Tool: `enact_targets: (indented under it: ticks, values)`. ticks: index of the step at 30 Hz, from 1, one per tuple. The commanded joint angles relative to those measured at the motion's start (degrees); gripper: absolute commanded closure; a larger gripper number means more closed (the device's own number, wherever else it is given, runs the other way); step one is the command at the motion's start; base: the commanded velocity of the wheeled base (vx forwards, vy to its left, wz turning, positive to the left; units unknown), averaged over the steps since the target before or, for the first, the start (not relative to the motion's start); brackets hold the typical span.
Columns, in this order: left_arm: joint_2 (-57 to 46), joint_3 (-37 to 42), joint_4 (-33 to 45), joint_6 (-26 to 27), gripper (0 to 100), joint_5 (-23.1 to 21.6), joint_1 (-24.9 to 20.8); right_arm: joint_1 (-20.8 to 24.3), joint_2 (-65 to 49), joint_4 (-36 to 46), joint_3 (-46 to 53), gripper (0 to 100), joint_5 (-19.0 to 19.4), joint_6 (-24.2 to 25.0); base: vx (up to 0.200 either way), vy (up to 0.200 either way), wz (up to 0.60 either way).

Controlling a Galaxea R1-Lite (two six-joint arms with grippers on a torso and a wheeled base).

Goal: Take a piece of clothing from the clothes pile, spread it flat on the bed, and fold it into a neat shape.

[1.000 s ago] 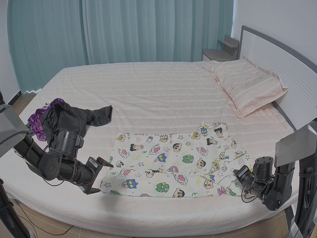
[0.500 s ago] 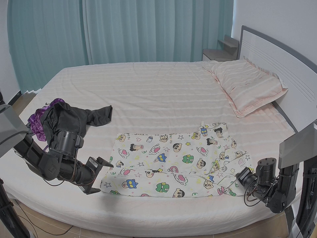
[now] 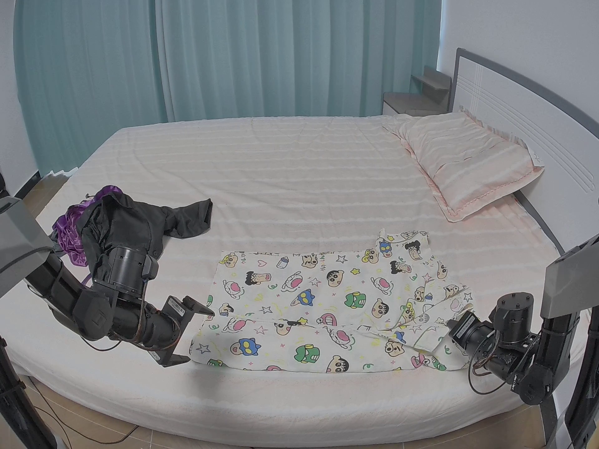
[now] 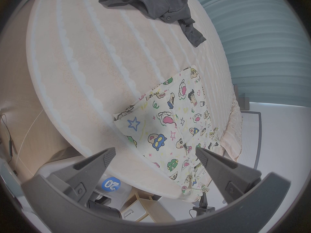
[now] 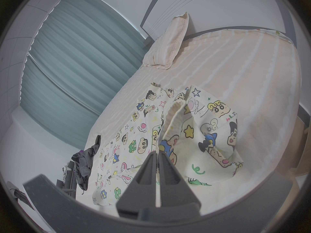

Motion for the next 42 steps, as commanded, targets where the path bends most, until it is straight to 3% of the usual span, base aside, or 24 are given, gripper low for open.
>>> enact_targets:
  ticks: [1, 12, 21, 22, 27, 34, 38, 40, 42]
  values:
    - [-0.01, -0.02, -0.10, -0.03, 0, 0.01, -0.01, 1.35, -1.32, -0.76, 3.64, 100, -0.70, -0.39, 0.000, 0.000, 0.00]
    - [-0.01, -0.02, -0.01, -0.03, 0, 0.01, -0.01, 6.27, -0.53, -0.41, 6.71, 100, -6.50, -0.30, 0.000, 0.000, 0.00]
    - [-0.01, -0.02, -0.01, -0.03, 0, 0.01, -0.01, 8.73, -0.45, 3.81, 6.80, 100, -7.99, 1.01, 0.000, 0.000, 0.00]
    - [-0.01, -0.02, -0.01, -0.03, 0, 0.01, -0.01, 9.35, -0.45, 4.69, 6.80, 0, -8.26, 1.89, 0.000, 0.000, 0.00]
    - [-0.01, -0.02, -0.01, -0.03, 0, 0.01, -0.01, 13.48, -1.15, 9.35, 6.80, 0, -8.87, 5.06, 0.000, 0.000, 0.00]
    - [0.08, -0.02, -0.10, -0.03, 0, 0.01, -0.01, 13.48, -5.28, 9.09, 6.80, 0, -9.05, 4.53, 0.000, 0.000, 0.00]
    - [0.08, -0.02, -0.10, -0.03, 0, 0.01, -0.01, 13.57, -5.37, 8.03, 6.10, 0, -6.59, 2.51, 0.000, 0.000, 0.00]
    - [-0.01, -0.02, -0.01, -0.03, 0, 0.01, -0.01, 14.10, -2.99, 7.42, 3.81, 0, -2.11, 1.63, 0.000, 0.000, 0.00]
    - [0.08, -0.02, -0.10, -0.03, 0, 0.01, -0.01, 15.24, -1.24, 7.42, 2.50, 0, -1.32, 0.84, 0.000, 0.000, 0.00]
